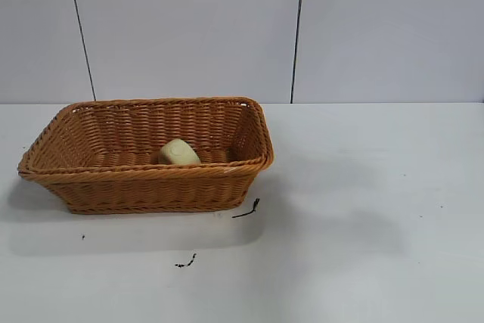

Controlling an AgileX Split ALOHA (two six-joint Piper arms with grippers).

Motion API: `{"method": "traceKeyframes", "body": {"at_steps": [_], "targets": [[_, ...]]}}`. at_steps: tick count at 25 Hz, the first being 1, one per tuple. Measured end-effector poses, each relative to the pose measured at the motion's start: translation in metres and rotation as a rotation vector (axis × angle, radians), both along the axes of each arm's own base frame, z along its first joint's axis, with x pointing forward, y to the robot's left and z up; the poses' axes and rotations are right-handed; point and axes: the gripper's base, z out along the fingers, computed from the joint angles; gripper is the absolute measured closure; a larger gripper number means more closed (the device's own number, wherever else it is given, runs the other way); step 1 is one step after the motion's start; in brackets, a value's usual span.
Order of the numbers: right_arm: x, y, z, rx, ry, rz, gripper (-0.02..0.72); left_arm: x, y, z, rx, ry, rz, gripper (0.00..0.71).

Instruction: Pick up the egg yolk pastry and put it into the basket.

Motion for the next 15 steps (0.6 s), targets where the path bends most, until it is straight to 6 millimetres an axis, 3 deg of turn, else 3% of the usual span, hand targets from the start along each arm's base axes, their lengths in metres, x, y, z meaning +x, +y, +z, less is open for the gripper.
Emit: {"method": "traceKeyframes", "body": {"at_steps": [3,10,12,15], "targets": [[-0.039,0.0,-0.024,-0.004,-0.048,0.005,0.04,0.0,0.0,0.0,0.0,0.0,0.0,0.014],[-0.096,0.0,-0.078,-0.004,-0.199,0.002,0.04,0.0,0.0,0.0,0.0,0.0,0.0,0.014],[-0.107,0.0,-0.088,-0.003,-0.224,0.001,0.04,0.0,0.0,0.0,0.0,0.0,0.0,0.014],[-0.118,0.0,-0.087,-0.002,-0.308,-0.001,0.04,0.0,0.0,0.0,0.0,0.0,0.0,0.014]]}}
